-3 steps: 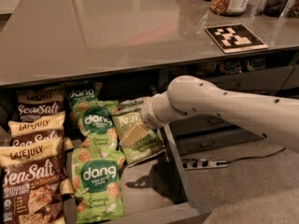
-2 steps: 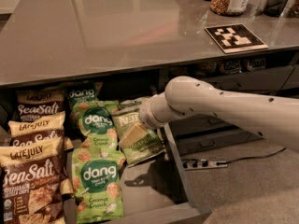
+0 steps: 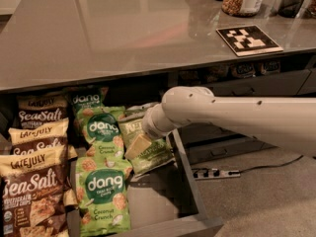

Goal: Pick green jalapeno chip bag from top drawer and place on counter

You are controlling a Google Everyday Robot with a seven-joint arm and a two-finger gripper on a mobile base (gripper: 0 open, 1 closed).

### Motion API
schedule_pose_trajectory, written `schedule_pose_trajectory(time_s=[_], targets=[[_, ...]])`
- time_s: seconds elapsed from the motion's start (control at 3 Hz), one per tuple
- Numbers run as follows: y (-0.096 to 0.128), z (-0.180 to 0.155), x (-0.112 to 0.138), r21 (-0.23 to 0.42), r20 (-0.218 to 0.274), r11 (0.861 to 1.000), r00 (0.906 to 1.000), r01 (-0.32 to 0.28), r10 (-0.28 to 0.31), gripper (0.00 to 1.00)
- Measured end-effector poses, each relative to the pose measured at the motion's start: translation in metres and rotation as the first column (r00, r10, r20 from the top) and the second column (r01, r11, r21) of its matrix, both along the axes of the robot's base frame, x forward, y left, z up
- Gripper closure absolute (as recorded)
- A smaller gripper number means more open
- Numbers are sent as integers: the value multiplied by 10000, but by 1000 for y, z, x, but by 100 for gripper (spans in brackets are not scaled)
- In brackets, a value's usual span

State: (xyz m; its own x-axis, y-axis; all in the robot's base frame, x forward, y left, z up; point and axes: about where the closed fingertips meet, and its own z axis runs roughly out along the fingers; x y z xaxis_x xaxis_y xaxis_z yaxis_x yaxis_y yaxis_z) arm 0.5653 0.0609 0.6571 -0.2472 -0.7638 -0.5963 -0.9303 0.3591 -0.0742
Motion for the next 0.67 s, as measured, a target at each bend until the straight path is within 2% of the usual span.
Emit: schedule_pose_trajectory(time_s=[0.67], targets=[[4, -27, 6, -880, 278, 9961, 9996, 52, -28, 0]])
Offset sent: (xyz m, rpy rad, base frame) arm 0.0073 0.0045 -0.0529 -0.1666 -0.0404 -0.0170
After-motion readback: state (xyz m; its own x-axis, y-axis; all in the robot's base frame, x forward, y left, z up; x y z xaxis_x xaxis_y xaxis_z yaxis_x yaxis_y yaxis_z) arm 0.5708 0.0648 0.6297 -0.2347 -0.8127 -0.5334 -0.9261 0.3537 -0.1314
